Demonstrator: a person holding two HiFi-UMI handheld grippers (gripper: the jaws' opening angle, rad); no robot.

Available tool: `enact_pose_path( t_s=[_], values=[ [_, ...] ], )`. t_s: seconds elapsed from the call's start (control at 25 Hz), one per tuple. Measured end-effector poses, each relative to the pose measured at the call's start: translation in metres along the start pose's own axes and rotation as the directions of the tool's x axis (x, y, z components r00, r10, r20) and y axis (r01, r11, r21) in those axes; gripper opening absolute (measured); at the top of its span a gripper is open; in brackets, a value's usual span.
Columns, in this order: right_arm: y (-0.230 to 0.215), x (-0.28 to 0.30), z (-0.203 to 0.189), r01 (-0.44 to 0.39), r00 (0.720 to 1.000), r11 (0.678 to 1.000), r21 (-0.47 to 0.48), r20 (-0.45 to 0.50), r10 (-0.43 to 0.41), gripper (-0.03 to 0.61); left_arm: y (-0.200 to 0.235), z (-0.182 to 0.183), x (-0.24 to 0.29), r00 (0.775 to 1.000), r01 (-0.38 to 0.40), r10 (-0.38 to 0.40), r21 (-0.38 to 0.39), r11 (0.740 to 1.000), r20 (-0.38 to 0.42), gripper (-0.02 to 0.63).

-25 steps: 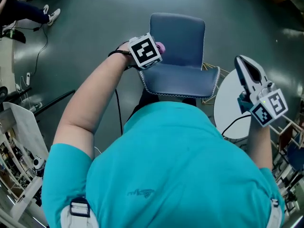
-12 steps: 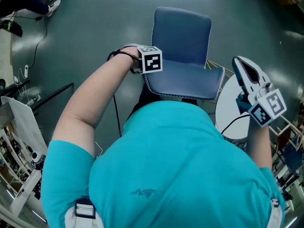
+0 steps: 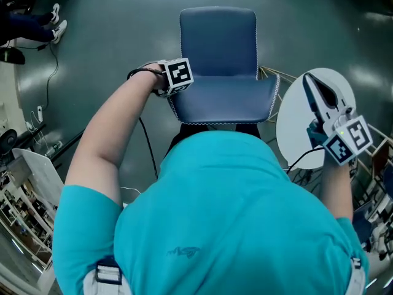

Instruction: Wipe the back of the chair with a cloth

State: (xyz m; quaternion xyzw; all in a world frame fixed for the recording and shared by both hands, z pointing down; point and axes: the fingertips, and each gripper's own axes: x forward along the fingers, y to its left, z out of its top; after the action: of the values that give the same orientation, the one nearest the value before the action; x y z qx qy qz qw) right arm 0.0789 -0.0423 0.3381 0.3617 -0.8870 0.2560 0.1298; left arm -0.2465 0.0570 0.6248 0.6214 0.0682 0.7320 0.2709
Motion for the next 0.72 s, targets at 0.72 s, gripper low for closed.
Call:
enact_pose_path(
  t_s=[0.72],
  values=[
    [-0.039,-0.046,-0.019,0.058,0.998,0.997,0.045,0.033,-0.059,-0.009,-0.023,0.034,0.017,0.996,0.063,-0.063,-0.011,0.998,-0.061,0.060]
  ],
)
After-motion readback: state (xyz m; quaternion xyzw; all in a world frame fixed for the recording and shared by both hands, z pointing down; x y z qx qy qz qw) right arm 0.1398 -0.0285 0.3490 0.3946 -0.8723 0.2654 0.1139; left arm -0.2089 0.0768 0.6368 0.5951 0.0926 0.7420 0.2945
